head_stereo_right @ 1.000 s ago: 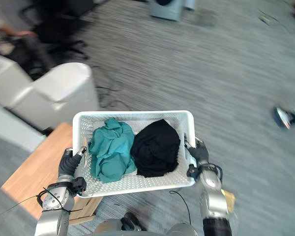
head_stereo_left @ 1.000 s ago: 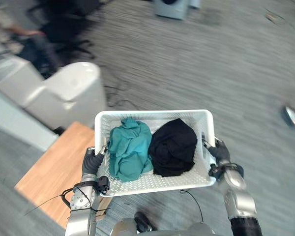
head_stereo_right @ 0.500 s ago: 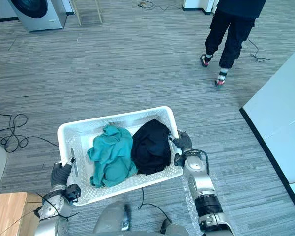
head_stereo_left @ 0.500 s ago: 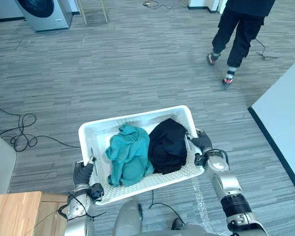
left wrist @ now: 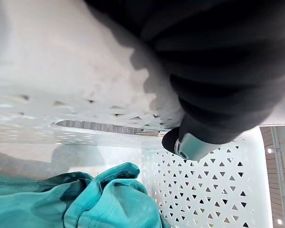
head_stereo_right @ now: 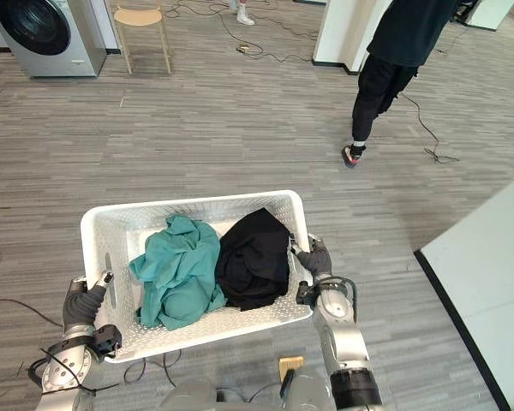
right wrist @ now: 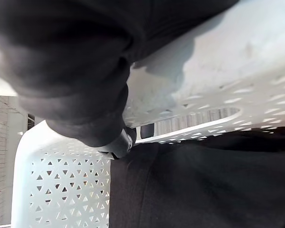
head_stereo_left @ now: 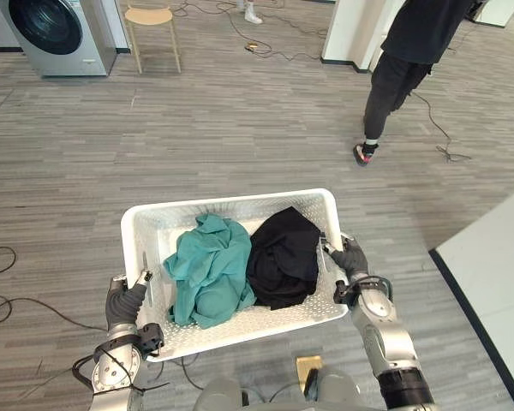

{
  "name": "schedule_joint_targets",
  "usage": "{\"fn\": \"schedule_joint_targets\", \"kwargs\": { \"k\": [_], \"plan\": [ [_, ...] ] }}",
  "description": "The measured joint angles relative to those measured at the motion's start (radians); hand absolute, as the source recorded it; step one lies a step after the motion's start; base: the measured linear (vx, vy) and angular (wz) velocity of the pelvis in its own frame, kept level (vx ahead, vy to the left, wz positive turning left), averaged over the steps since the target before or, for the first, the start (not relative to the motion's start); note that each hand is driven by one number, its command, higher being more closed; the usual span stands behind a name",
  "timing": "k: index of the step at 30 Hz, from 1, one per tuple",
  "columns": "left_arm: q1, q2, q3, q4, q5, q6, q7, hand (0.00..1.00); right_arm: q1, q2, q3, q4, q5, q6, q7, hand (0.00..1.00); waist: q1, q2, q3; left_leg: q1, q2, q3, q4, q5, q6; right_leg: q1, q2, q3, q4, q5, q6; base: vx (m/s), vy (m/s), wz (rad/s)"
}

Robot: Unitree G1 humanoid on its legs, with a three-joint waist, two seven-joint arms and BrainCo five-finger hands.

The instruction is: Pick up the laundry basket with both hands and put the clothes into the washing machine.

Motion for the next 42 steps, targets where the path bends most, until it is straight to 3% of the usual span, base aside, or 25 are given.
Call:
{"fn": "schedule_joint_targets", "kwargs": {
  "k": [2, 3, 5, 6, 7, 8, 10, 11, 12, 13, 16, 19, 20, 21, 22, 24, 26, 28, 31, 36, 37, 39, 40, 41, 42],
  "plan": [
    [-0.051, -0.002, 0.002, 0.053, 0.0, -0.001, -0.012, 1.0, 0.0, 0.001, -0.016, -0.002, 0.0, -0.004, -0.001, 1.0, -0.001, -0.002, -0.003, 0.088, 0.002, -0.043, -0.048, -0.012, -0.032, -0.008, 0.036, 0.025, -0.449, 0.161, 0.037, 0.72, -0.181, 0.62],
    [-0.06, -0.001, 0.004, 0.07, 0.0, -0.001, -0.011, 1.0, 0.002, 0.002, -0.014, -0.002, 0.0, -0.003, -0.002, 1.0, -0.001, -0.006, -0.007, 0.115, 0.001, -0.051, -0.064, -0.014, -0.043, -0.009, 0.044, 0.047, -0.515, 0.188, 0.047, 0.88, -0.262, 0.66],
    [-0.08, -0.018, 0.001, 0.127, 0.002, -0.003, -0.008, 1.0, 0.021, -0.007, -0.014, -0.001, -0.001, -0.003, -0.005, 1.0, -0.025, 0.032, -0.037, 0.192, 0.062, -0.12, -0.081, -0.044, -0.099, 0.012, 0.129, 0.124, -0.529, 0.392, -0.023, 0.8, -0.243, 0.57],
    [-0.078, -0.049, 0.003, 0.143, 0.008, -0.002, -0.007, 1.0, 0.017, -0.023, -0.01, 0.0, -0.004, 0.001, -0.008, 1.0, -0.015, 0.095, -0.05, 0.187, 0.127, -0.14, -0.027, -0.017, -0.143, 0.006, 0.172, 0.092, -0.439, 0.328, -0.043, 0.65, -0.148, 0.23],
    [-0.08, -0.055, 0.002, 0.143, 0.018, -0.001, -0.007, 1.0, 0.019, -0.027, -0.01, 0.0, -0.005, 0.003, -0.011, 1.0, -0.021, 0.098, -0.045, 0.176, 0.134, -0.151, 0.029, 0.032, -0.173, 0.005, 0.17, 0.084, -0.376, 0.277, -0.046, 0.78, -0.18, 0.18],
    [-0.075, -0.071, -0.003, 0.145, 0.029, 0.0, -0.007, 1.0, 0.029, -0.041, -0.009, 0.0, -0.005, 0.008, -0.014, 1.0, -0.035, 0.091, -0.036, 0.162, 0.126, -0.159, 0.135, 0.139, -0.153, -0.008, 0.145, 0.064, -0.22, 0.21, -0.086, 0.69, -0.271, 0.49],
    [-0.034, -0.07, -0.009, 0.144, 0.029, -0.012, -0.015, 1.0, 0.085, -0.06, 0.01, -0.05, -0.004, 0.003, -0.023, 1.0, -0.04, 0.109, -0.048, 0.019, 0.244, -0.079, 0.565, 0.503, -0.075, 0.141, 0.243, -0.017, -0.379, 0.141, -0.11, 0.58, -0.406, 0.26],
    [-0.031, -0.077, -0.012, 0.141, 0.027, -0.013, -0.015, 1.0, 0.076, -0.06, 0.009, -0.051, -0.003, 0.0, -0.027, 1.0, -0.017, 0.147, -0.057, -0.035, 0.303, -0.052, 0.677, 0.465, -0.036, 0.169, 0.291, -0.004, -0.392, 0.136, -0.125, 0.5, -0.259, -0.48],
    [-0.042, -0.074, -0.01, 0.142, 0.021, -0.019, -0.014, 1.0, 0.064, -0.049, 0.01, -0.05, -0.001, -0.001, -0.036, 1.0, 0.006, 0.146, -0.054, -0.155, 0.352, -0.018, 0.853, 0.388, 0.018, 0.234, 0.324, 0.016, -0.43, 0.109, -0.143, 0.64, -0.109, -0.52],
    [-0.05, -0.053, -0.008, 0.142, 0.019, -0.018, -0.015, 1.0, 0.064, -0.037, 0.01, -0.05, -0.001, -0.001, -0.041, 1.0, 0.012, 0.108, -0.034, -0.256, 0.347, 0.016, 0.929, 0.34, 0.072, 0.314, 0.314, 0.033, -0.476, 0.087, -0.136, 0.67, -0.088, -0.2],
    [-0.047, -0.055, -0.008, 0.143, 0.011, -0.018, -0.016, 1.0, 0.057, -0.036, 0.01, -0.048, -0.001, -0.001, -0.044, 1.0, 0.045, 0.05, -0.008, -0.446, 0.277, 0.106, 0.789, 0.202, 0.011, 0.505, 0.249, 0.065, -0.611, 0.062, -0.104, 0.79, 0.006, -0.05],
    [-0.049, -0.059, -0.009, 0.142, 0.011, -0.018, -0.016, 1.0, 0.049, -0.043, 0.009, -0.039, -0.001, -0.004, -0.042, 1.0, 0.061, 0.038, -0.001, -0.511, 0.213, 0.153, 0.479, 0.19, -0.037, 0.589, 0.191, 0.064, -0.65, 0.015, -0.056, 0.53, 0.168, 0.0],
    [-0.049, -0.064, -0.008, 0.138, 0.011, -0.019, -0.016, 1.0, 0.034, -0.045, 0.008, -0.019, -0.001, -0.009, -0.04, 1.0, 0.066, 0.037, 0.001, -0.534, 0.189, 0.16, 0.264, 0.229, -0.096, 0.636, 0.166, 0.056, -0.67, -0.025, -0.023, 0.78, 0.341, -0.07],
    [-0.044, -0.067, -0.009, 0.135, 0.011, -0.018, -0.014, 1.0, 0.012, -0.042, 0.003, 0.021, -0.001, -0.015, -0.039, 1.0, 0.08, 0.051, -0.004, -0.524, 0.179, 0.16, 0.153, 0.334, -0.099, 0.682, 0.16, 0.065, -0.686, -0.063, 0.002, 0.52, 0.237, -0.03],
    [-0.045, -0.064, -0.009, 0.138, 0.013, -0.016, -0.014, 1.0, 0.003, -0.032, -0.001, 0.051, -0.001, -0.019, -0.039, 1.0, 0.082, 0.035, -0.009, -0.523, 0.155, 0.16, 0.191, 0.296, -0.046, 0.7, 0.142, 0.075, -0.674, -0.084, -0.009, 0.83, 0.382, 0.13],
    [-0.044, -0.073, -0.016, 0.138, 0.022, -0.002, -0.013, 1.0, -0.016, -0.037, -0.014, 0.094, -0.001, -0.021, -0.031, 1.0, 0.078, 0.02, -0.014, -0.501, 0.102, 0.163, 0.262, 0.186, 0.026, 0.617, 0.069, 0.1, -0.394, -0.089, 0.033, 0.74, 0.356, 0.33],
    [-0.041, -0.054, -0.033, 0.138, 0.023, 0.004, 0.001, 1.0, -0.043, -0.024, -0.028, 0.164, -0.001, -0.029, -0.019, 1.0, 0.081, -0.001, -0.009, -0.39, 0.048, 0.194, 0.258, 0.12, 0.074, 0.429, -0.02, 0.151, 0.16, 0.021, 0.175, 0.71, 0.314, 0.27],
    [-0.021, -0.042, -0.04, 0.131, 0.023, 0.012, 0.009, 1.0, -0.031, -0.011, -0.027, 0.179, -0.001, -0.03, -0.014, 1.0, 0.08, 0.002, -0.004, -0.251, 0.024, 0.195, 0.222, 0.105, 0.081, 0.338, -0.05, 0.132, 0.455, 0.066, 0.144, 0.71, 0.198, 0.11],
    [0.006, -0.026, -0.043, 0.042, 0.023, 0.018, 0.012, 1.0, 0.013, 0.001, -0.022, 0.101, 0.002, -0.047, -0.014, 1.0, 0.054, 0.023, 0.004, -0.024, 0.014, 0.17, 0.065, 0.103, 0.076, 0.215, -0.045, 0.021, 0.515, 0.03, 0.048, 0.59, 0.101, 0.18],
    [-0.045, -0.009, -0.049, -0.005, 0.021, -0.016, 0.012, 1.0, 0.035, 0.019, -0.057, 0.005, 0.011, -0.101, -0.017, 1.0, 0.02, -0.004, -0.006, 0.104, -0.007, 0.106, -0.026, 0.047, -0.029, 0.062, -0.041, -0.086, -0.055, 0.005, -0.008, 0.56, -0.032, 0.48],
    [-0.061, -0.007, -0.046, 0.025, 0.021, -0.02, 0.007, 1.0, 0.036, 0.022, -0.058, 0.013, 0.011, -0.101, -0.018, 1.0, 0.021, -0.005, -0.007, 0.143, -0.005, 0.095, -0.036, 0.026, -0.066, 0.065, 0.004, -0.079, -0.304, 0.072, -0.016, 0.54, -0.102, 0.28],
    [-0.055, -0.007, -0.045, 0.04, 0.024, -0.019, 0.006, 1.0, 0.049, 0.024, -0.05, 0.029, 0.01, -0.1, -0.02, 1.0, 0.017, -0.012, -0.012, 0.188, 0.001, 0.068, -0.019, -0.004, -0.115, 0.06, 0.042, -0.076, -0.383, 0.146, -0.052, 0.53, -0.143, 0.46],
    [-0.049, -0.012, -0.043, 0.06, 0.033, -0.016, 0.005, 1.0, 0.072, 0.026, -0.046, 0.03, 0.01, -0.098, -0.021, 1.0, 0.001, -0.025, -0.021, 0.202, 0.017, 0.044, 0.049, -0.013, -0.132, 0.07, 0.066, -0.043, -0.351, 0.258, -0.098, 0.65, -0.215, 0.6],
    [-0.035, -0.044, -0.042, 0.072, 0.035, -0.009, 0.004, 1.0, 0.079, 0.011, -0.043, 0.031, 0.006, -0.089, -0.021, 1.0, -0.008, 0.037, -0.023, 0.159, 0.086, 0.031, 0.202, 0.006, -0.123, 0.095, 0.11, -0.091, -0.296, 0.213, -0.105, 0.77, -0.259, 0.49],
    [-0.029, -0.052, -0.036, 0.069, 0.036, -0.01, 0.004, 1.0, 0.079, 0.004, -0.034, 0.027, 0.006, -0.089, -0.019, 1.0, -0.008, 0.056, -0.02, 0.119, 0.118, 0.027, 0.304, 0.042, -0.101, 0.109, 0.134, -0.101, -0.293, 0.181, -0.112, 0.64, -0.192, -0.15]
  ]
}}
